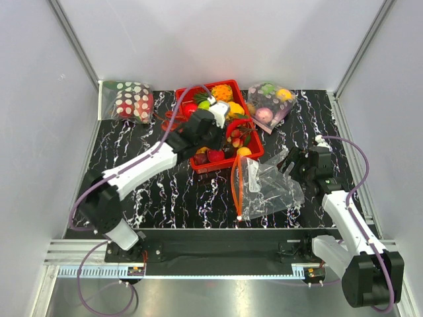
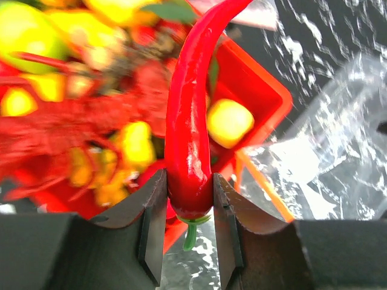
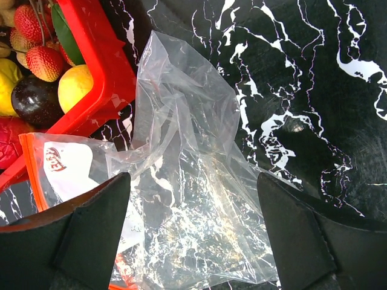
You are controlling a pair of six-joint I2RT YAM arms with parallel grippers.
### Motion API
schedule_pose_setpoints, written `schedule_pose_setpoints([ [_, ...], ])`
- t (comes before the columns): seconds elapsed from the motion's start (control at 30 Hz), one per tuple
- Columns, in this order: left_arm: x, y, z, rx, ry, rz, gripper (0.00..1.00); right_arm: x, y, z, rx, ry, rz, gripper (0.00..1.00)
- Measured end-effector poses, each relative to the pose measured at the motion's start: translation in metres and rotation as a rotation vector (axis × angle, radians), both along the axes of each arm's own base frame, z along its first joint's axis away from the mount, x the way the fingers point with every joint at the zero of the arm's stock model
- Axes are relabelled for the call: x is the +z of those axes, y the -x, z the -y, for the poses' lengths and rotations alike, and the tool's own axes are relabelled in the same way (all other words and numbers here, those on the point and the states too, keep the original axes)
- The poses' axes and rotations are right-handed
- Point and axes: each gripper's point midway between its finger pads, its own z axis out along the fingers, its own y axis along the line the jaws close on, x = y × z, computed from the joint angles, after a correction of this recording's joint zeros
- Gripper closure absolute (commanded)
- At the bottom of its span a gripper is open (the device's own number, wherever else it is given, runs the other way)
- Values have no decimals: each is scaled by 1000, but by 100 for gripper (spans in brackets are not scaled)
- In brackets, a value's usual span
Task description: Open the zip-top bag and remove the fake food
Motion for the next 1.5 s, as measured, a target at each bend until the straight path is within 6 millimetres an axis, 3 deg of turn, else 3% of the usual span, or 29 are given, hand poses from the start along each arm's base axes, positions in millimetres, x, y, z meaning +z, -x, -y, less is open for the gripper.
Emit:
schedule_pose_setpoints([
  [0.27, -71, -1, 39, -65, -44, -147, 68, 1, 0, -5, 20, -17, 2, 7],
  [0.4, -87, -4, 43, -53, -49, -175, 68, 0, -1, -5, 22, -18, -1, 7],
  [0.67, -90, -27, 55, -13, -28, -141, 68, 0, 0, -9, 41, -33, 0, 7],
  [0.93, -102, -37, 47, 43, -35, -132, 68, -2, 0, -9, 44, -30, -7, 7],
  [1.07, -119, -35, 35, 76, -45, -156, 67, -4, 0, -9, 45, -31, -14, 7],
  [1.5, -112, -26, 21, 114, -24, -152, 62, -3, 0, -12, 58, -42, -14, 6],
])
